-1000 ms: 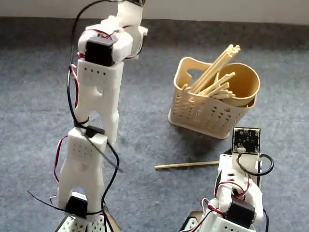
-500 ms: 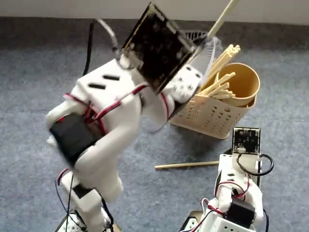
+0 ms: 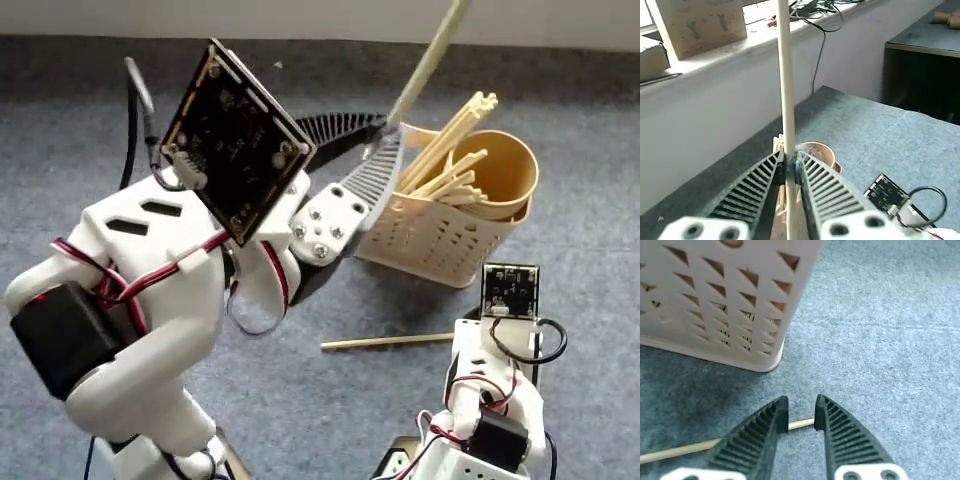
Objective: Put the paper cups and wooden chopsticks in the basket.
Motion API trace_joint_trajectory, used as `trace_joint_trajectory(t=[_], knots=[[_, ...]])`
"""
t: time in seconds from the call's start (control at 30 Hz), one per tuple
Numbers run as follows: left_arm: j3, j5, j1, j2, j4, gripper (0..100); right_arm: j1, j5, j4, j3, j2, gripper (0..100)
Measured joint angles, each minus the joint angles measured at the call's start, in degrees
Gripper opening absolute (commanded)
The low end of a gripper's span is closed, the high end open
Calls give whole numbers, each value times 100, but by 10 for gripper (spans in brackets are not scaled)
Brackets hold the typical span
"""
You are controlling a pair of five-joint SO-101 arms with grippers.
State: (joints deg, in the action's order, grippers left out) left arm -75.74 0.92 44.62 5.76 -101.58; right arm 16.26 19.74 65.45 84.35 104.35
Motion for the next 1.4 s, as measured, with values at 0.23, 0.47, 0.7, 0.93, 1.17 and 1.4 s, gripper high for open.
trace_joint_trajectory(t=[0.23, 0.47, 0.7, 0.93, 1.17, 1.4], knots=[[4070, -35, -246, 2462, 440, 4, -9, 0, 9, 70, 0, 103], [8958, -475, -976, 4677, 4378, 7, -35, 0, 9, 70, 0, 103], [9495, -475, -879, 3358, 7279, 72, -35, 0, 9, 70, 0, 103], [8387, -475, -756, 1222, 7604, 75, -35, 0, 9, 70, 0, 103], [8633, -475, -747, 844, 8448, 77, -35, 0, 9, 70, 0, 103], [8791, -475, -932, 1284, 8237, 77, -35, 0, 9, 70, 0, 103]])
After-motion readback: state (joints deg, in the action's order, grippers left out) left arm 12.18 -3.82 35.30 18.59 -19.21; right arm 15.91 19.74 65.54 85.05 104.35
